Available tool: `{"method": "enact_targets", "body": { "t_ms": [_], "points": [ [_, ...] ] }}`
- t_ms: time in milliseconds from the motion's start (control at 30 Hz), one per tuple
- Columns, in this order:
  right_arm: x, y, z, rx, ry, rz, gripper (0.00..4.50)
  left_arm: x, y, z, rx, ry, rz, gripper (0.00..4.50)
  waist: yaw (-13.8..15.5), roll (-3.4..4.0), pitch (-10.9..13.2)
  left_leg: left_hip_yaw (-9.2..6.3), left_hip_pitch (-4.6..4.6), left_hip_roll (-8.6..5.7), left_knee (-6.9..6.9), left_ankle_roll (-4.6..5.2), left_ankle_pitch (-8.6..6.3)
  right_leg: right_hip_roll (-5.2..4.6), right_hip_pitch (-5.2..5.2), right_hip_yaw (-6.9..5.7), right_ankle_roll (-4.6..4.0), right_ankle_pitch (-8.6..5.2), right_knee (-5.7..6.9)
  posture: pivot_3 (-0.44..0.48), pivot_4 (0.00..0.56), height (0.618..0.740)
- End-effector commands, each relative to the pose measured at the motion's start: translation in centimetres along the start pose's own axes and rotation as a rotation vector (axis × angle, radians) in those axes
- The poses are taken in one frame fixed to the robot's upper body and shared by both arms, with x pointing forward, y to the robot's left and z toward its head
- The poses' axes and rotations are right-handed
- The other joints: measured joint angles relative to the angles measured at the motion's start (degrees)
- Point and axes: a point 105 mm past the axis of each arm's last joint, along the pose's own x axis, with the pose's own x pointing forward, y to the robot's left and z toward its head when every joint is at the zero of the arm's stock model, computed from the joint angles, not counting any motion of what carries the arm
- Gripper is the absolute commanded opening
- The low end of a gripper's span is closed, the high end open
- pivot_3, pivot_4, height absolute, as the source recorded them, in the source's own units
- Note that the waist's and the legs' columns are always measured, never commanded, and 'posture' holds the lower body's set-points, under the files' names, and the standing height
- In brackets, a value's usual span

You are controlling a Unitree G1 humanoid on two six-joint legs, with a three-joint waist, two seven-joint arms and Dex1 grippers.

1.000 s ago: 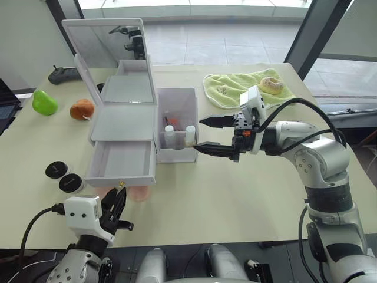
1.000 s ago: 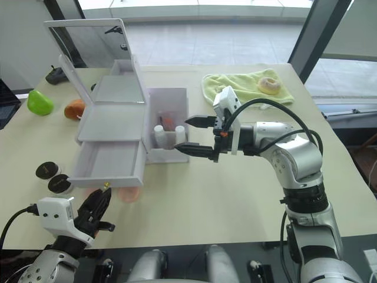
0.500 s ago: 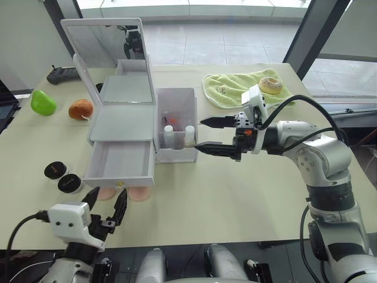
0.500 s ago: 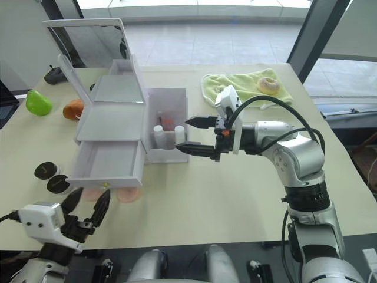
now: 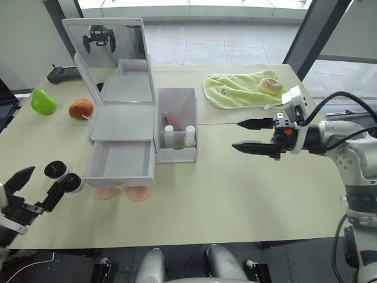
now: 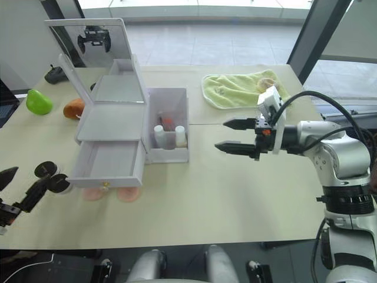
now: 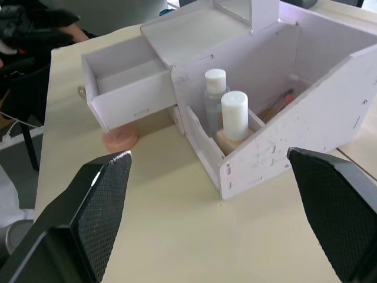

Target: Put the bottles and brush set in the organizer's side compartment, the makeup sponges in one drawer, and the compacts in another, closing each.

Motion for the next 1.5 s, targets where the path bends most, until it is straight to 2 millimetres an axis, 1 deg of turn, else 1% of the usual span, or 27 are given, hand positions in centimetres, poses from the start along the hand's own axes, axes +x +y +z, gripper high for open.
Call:
{"method": "enact_targets", "body": {
  "t_ms": [33, 133, 233, 300, 367, 433, 500, 533, 600, 733, 800, 900, 933, 967, 1033, 1100, 1133, 1233, 1333, 1400, 1433, 1467, 1500],
  "points": [
    [-2.4, -1.0, 0.8, -0.055, -0.014, -0.066, 4.5, -0.4, 2.6, 2.6, 0.04, -0.014, -0.042, 4.48, 0.0, 0.11, 0.1, 0.01, 0.02, -0.01, -0.02, 0.0, 0.0, 0.0, 0.0, 0.01, 0.0, 0.0, 0.01, 0.0, 0.15, 0.74],
    [-3.9, -1.7, 0.1, -0.062, 0.01, -0.109, 4.5, -0.3, 4.5, 3.7, 0.082, 0.028, -0.093, 4.48, 0.0, 0.11, 0.1, 0.12, 0.11, 0.0, -0.09, 0.0, 0.0, -0.01, -0.01, 0.04, -0.1, -0.07, 0.03, 0.0, 0.15, 0.74],
    [-5.6, -2.8, -1.0, -0.092, 0.056, -0.183, 4.5, -0.4, 6.4, 4.0, 0.101, 0.096, -0.116, 4.48, 0.0, 0.1, 0.1, 0.22, 0.2, 0.05, -0.14, 0.0, -0.01, -0.01, -0.03, 0.05, -0.13, -0.09, 0.04, 0.0, 0.15, 0.74],
    [-6.5, -3.1, -1.6, -0.109, 0.08, -0.209, 4.5, -0.4, 7.7, 3.8, 0.112, 0.124, -0.12, 4.48, -0.1, 0.15, 0.1, 0.36, 0.28, 0.05, -0.18, 0.0, -0.01, -0.05, -0.04, 0.1, -0.14, -0.1, 0.05, 0.0, 0.15, 0.74],
    [-7.4, -3.5, -1.7, -0.112, 0.066, -0.242, 4.5, -0.4, 9.1, 4.1, 0.129, 0.125, -0.101, 4.48, -0.1, 0.17, 0.1, 0.43, 0.33, 0.09, -0.25, 0.01, -0.02, -0.04, -0.05, 0.11, -0.15, -0.1, 0.05, 0.0, 0.15, 0.74],
    [-7.9, -3.8, -1.5, -0.116, 0.047, -0.266, 4.5, -0.3, 9.9, 4.1, 0.137, 0.128, -0.1, 4.48, -0.1, 0.17, 0.1, 0.47, 0.39, 0.1, -0.26, 0.01, -0.02, -0.02, -0.05, 0.12, -0.15, -0.1, 0.11, 0.0, 0.15, 0.74],
    [-7.9, -3.7, -1.3, -0.122, 0.04, -0.268, 4.5, -0.2, 10.4, 4.0, 0.136, 0.121, -0.095, 4.48, -0.2, 0.19, 0.1, 0.5, 0.39, 0.12, -0.28, 0.01, -0.02, -0.02, -0.05, 0.13, -0.14, -0.1, 0.11, 0.0, 0.15, 0.74],
    [-7.9, -3.6, -1.1, -0.124, 0.032, -0.265, 4.5, -0.2, 10.2, 3.8, 0.125, 0.127, -0.113, 4.48, -0.2, 0.19, 0.1, 0.52, 0.4, 0.14, -0.29, 0.01, -0.02, -0.03, -0.05, 0.14, -0.14, -0.1, 0.11, 0.0, 0.15, 0.74],
    [-7.7, -3.2, -0.8, -0.052, 0.008, -0.238, 4.5, -0.3, 9.8, 3.4, 0.121, 0.149, -0.147, 4.48, -0.3, 0.18, 0.1, 0.53, 0.41, 0.17, -0.32, 0.01, -0.02, -0.02, -0.05, 0.15, -0.09, -0.06, 0.13, 0.0, 0.15, 0.74],
    [-6.9, -2.6, 0.1, -0.027, 0.0, -0.184, 4.5, -0.2, 10.0, 3.6, 0.113, 0.132, -0.138, 4.48, -0.2, 0.19, 0.1, 0.53, 0.43, 0.19, -0.33, 0.01, -0.02, -0.03, -0.06, 0.15, 0.07, 0.03, 0.17, 0.0, 0.15, 0.74],
    [-6.2, -2.1, 1.2, -0.043, -0.013, -0.14, 4.5, -0.3, 10.0, 4.3, 0.052, 0.083, -0.131, 4.48, -0.1, 0.19, 0.1, 0.55, 0.43, 0.18, -0.32, 0.01, -0.02, -0.05, -0.06, 0.15, 0.04, 0.01, 0.17, 0.0, 0.15, 0.74],
    [-4.5, -0.6, 3.7, -0.076, -0.058, -0.021, 4.5, -1.5, 9.6, 4.1, 0.045, 0.108, -0.14, 4.48, -0.4, 0.25, 0.2, 0.56, 0.42, 0.19, -0.33, 0.01, -0.02, -0.05, -0.09, 0.16, 0.11, 0.05, 0.17, 0.0, 0.15, 0.74],
    [-3.8, 0.4, 5.1, -0.061, -0.092, 0.054, 4.5, -2.1, 9.4, 3.8, 0.053, 0.123, -0.142, 4.48, -0.6, 0.24, 0.2, 0.61, 0.43, 0.21, -0.37, 0.02, -0.02, -0.09, -0.11, 0.15, 0.18, 0.09, 0.17, 0.0, 0.15, 0.74],
    [-3.3, 1.1, 5.9, -0.047, -0.11, 0.104, 4.5, -2.5, 9.2, 3.7, 0.057, 0.131, -0.142, 4.48, -0.9, 0.25, 0.2, 0.6, 0.49, 0.22, -0.41, 0.02, -0.02, -0.08, -0.09, 0.13, 0.19, 0.1, 0.18, 0.0, 0.15, 0.74],
    [-2.8, 3.1, 7.5, -0.039, -0.109, 0.235, 4.5, -3.4, 8.8, 3.3, 0.056, 0.14, -0.132, 4.48, -1.0, 0.24, 0.2, 0.62, 0.57, 0.26, -0.56, 0.02, -0.02, -0.11, -0.09, 0.1, 0.16, 0.1, 0.2, 0.0, 0.15, 0.74],
    [-2.4, 4.3, 8.3, -0.05, -0.09, 0.324, 4.5, -4.3, 8.5, 3.0, 0.051, 0.14, -0.121, 4.48, -1.0, 0.24, 0.2, 0.61, 0.59, 0.29, -0.63, 0.02, -0.02, -0.12, -0.12, 0.08, 0.12, 0.09, 0.18, 0.0, 0.15, 0.74],
    [-2.1, 4.5, 8.5, -0.059, -0.077, 0.348, 4.5, -4.7, 8.3, 2.9, 0.047, 0.142, -0.12, 4.48, -1.0, 0.24, 0.2, 0.61, 0.6, 0.29, -0.63, 0.02, -0.02, -0.14, -0.12, 0.07, 0.08, 0.06, 0.17, 0.0, 0.15, 0.74],
    [-1.2, 4.6, 9.0, -0.069, -0.067, 0.385, 4.5, -6.1, 6.7, 2.2, -0.004, 0.179, -0.177, 4.48, -0.9, 0.07, 0.2, 0.62, 0.6, 0.29, -0.63, 0.01, -0.03, -0.21, -0.17, 0.04, -0.25, -0.14, 0.16, 0.0, 0.15, 0.74],
    [-0.6, 4.7, 9.5, -0.09, -0.07, 0.414, 4.5, -7.1, 6.0, 1.9, -0.033, 0.21, -0.191, 4.48, -0.5, -0.07, 0.2, 0.63, 0.61, 0.3, -0.61, 0.01, -0.03, -0.27, -0.36, -0.04, -0.27, -0.15, 0.14, 0.0, 0.15, 0.74],
    [0.2, 4.8, 9.5, -0.125, -0.06, 0.444, 4.5, -8.6, 5.2, 1.3, -0.043, 0.252, -0.203, 4.48, -0.4, -0.07, 0.2, 0.65, 0.6, 0.29, -0.6, 0.01, -0.03, -0.3, -0.41, -0.06, -0.28, -0.15, 0.14, 0.0, 0.15, 0.74],
    [0.4, 4.9, 9.4, -0.141, -0.049, 0.459, 4.5, -9.0, 4.5, 0.9, -0.045, 0.275, -0.219, 4.48, -0.4, -0.07, 0.2, 0.7, 0.59, 0.29, -0.6, 0.01, -0.03, -0.33, -0.42, -0.04, -0.29, -0.15, 0.13, 0.0, 0.15, 0.74],
    [0.5, 5.0, 9.2, -0.148, -0.038, 0.48, 4.5, -9.1, 3.9, 0.4, 0.003, 0.302, -0.228, 4.48, -0.4, -0.04, 0.2, 0.73, 0.59, 0.29, -0.6, 0.0, -0.03, -0.35, -0.41, -0.03, -0.29, -0.15, 0.13, 0.0, 0.15, 0.74],
    [0.7, 5.1, 9.2, -0.153, -0.034, 0.49, 4.5, -9.1, 2.9, -0.1, 0.015, 0.32, -0.255, 4.48, -0.4, -0.02, 0.2, 0.75, 0.59, 0.28, -0.61, 0.0, -0.03, -0.36, -0.41, -0.02, -0.29, -0.15, 0.11, 0.0, 0.15, 0.74]
  ]
}}
